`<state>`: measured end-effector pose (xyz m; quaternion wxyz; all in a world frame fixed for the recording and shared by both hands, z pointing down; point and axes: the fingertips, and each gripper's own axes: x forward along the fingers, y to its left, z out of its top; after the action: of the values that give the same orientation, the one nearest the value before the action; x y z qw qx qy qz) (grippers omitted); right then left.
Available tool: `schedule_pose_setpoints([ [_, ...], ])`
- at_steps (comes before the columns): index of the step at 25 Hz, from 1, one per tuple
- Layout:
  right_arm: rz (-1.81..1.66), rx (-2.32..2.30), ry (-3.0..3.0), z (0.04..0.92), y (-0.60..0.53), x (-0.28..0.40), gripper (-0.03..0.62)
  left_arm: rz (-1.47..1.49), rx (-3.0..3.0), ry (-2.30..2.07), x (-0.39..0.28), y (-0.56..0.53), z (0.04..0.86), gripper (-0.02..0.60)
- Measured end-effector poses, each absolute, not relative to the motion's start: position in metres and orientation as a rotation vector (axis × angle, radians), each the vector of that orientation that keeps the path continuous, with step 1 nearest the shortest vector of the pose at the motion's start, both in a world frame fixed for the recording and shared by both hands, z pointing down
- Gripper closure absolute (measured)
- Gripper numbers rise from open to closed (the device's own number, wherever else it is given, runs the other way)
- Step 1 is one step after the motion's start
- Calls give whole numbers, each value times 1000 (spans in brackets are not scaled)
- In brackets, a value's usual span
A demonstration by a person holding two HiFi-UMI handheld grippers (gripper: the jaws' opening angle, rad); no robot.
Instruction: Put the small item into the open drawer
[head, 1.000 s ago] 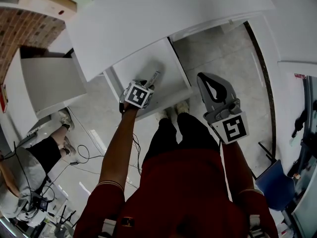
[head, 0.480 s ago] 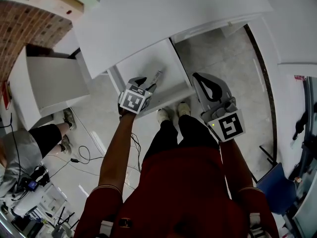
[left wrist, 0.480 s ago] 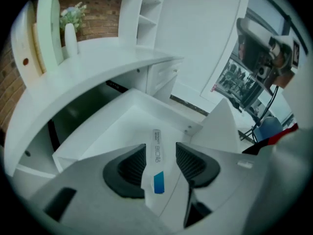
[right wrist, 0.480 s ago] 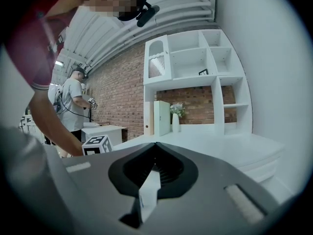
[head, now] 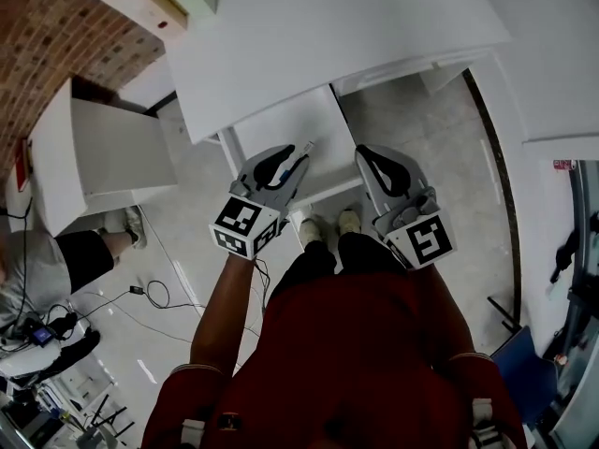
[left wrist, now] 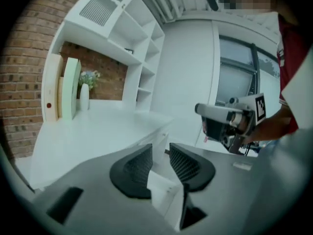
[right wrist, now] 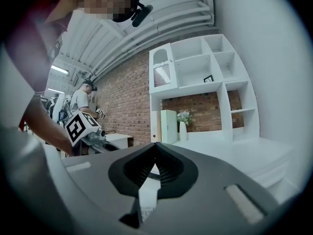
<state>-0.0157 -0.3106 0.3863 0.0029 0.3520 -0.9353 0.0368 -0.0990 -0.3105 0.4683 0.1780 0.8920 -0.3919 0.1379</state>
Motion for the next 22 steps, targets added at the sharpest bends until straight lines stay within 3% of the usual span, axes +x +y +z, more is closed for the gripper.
schedule_pose_setpoints([
  [15, 96, 984, -3058, 337, -257, -35, 582, 5, 2692, -1375, -108, -266, 330, 572],
  [22, 44, 972, -3078, 322, -248, -39, 583, -6, 2748, -1426, -108, -254, 307, 575],
])
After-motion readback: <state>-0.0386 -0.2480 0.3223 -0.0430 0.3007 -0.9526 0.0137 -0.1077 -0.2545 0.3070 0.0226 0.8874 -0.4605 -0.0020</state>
